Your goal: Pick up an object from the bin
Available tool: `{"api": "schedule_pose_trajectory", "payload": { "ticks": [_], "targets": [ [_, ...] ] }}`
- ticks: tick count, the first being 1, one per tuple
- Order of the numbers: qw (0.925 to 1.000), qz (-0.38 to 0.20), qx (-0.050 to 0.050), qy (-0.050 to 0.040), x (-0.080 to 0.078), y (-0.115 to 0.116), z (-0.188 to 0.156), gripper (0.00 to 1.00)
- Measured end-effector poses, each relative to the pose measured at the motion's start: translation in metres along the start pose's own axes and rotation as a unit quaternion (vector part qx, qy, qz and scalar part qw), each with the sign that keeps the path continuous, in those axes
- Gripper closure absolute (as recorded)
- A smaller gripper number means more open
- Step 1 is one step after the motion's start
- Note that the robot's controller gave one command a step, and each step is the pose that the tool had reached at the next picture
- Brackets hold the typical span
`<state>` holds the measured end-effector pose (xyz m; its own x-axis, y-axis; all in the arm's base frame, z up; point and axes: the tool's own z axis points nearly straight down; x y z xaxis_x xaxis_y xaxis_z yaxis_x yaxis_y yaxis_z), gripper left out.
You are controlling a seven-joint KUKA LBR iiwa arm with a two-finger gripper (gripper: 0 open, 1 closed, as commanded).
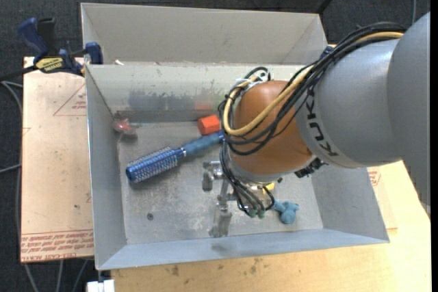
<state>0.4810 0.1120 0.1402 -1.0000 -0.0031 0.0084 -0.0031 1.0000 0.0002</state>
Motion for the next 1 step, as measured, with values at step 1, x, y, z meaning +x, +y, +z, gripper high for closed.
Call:
{"api": "schedule_pose_trajectory", "payload": {
  "ticks": [1],
  "targets": [
    [0.998, -0.063, -0.002, -0.0062, -0.036, 0.0882, 0.0128, 0.0]
  ]
}}
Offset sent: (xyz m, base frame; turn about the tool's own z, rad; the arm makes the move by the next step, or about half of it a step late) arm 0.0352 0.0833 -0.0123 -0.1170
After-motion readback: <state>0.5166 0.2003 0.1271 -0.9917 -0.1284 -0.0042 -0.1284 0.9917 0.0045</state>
